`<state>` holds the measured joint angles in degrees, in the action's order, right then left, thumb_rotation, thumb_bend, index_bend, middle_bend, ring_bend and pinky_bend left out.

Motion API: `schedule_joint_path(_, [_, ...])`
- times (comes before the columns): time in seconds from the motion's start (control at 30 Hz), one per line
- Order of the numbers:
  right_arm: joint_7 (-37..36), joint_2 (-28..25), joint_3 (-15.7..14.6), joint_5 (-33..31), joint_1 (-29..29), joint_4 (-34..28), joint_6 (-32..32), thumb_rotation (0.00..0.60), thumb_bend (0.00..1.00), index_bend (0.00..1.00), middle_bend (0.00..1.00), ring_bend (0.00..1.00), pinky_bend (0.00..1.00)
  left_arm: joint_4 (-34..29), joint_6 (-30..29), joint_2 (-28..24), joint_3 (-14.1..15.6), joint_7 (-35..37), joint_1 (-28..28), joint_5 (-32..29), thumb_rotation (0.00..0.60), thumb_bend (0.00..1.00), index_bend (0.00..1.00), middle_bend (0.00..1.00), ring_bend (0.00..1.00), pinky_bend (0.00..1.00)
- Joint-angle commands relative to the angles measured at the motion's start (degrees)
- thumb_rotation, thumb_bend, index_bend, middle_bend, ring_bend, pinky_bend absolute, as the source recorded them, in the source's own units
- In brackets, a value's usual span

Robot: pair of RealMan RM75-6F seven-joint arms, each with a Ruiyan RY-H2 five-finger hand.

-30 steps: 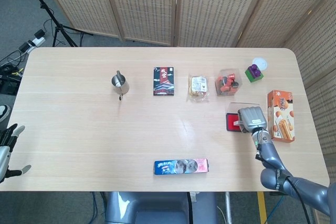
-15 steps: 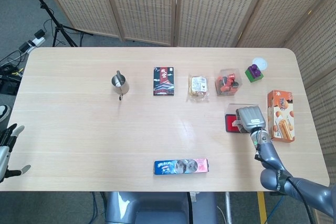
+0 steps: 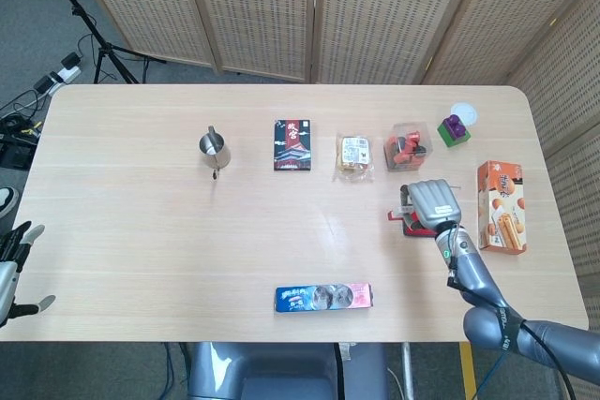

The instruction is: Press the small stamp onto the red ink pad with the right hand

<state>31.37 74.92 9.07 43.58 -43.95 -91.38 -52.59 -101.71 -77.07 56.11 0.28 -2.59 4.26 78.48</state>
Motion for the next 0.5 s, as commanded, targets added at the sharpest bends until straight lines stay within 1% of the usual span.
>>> schedule_joint_path(0.03, [1.1, 1.8, -0.1, -0.7, -0.9, -0.6, -1.1, 0.600, 0.52, 0.57, 1.00, 1.00, 1.00, 0.0, 0.0, 0.0, 0.0, 0.1, 0.0, 0.0, 0.600, 0.13, 0.00, 0.00, 0.00, 0.00])
schedule_joint_path(0.13, [2.0, 4.3, -0.5, -0.9, -1.6, 0.7, -1.6, 0.600, 0.52, 0.57, 1.00, 1.00, 1.00, 0.0, 0.1, -0.1, 0.0, 0.3, 0.0, 0.0, 0.600, 0.13, 0.00, 0.00, 0.00, 0.00])
schedule_joint_path(0.37, [4.2, 10.6, -0.7, -2.4, -3.2, 6.4, -2.7, 0.600, 0.52, 0.57, 1.00, 1.00, 1.00, 0.1, 0.2, -0.3, 0.1, 0.8, 0.0, 0.0, 0.600, 0.13, 0.00, 0.00, 0.00, 0.00])
schedule_joint_path(0.5, [4.6, 12.3, -0.7, -3.0, -3.6, 8.1, -2.8, 0.600, 0.52, 0.57, 1.00, 1.00, 1.00, 0.2, 0.4, -0.4, 0.0, 1.1, 0.0, -0.2, 0.600, 0.13, 0.00, 0.00, 0.00, 0.00])
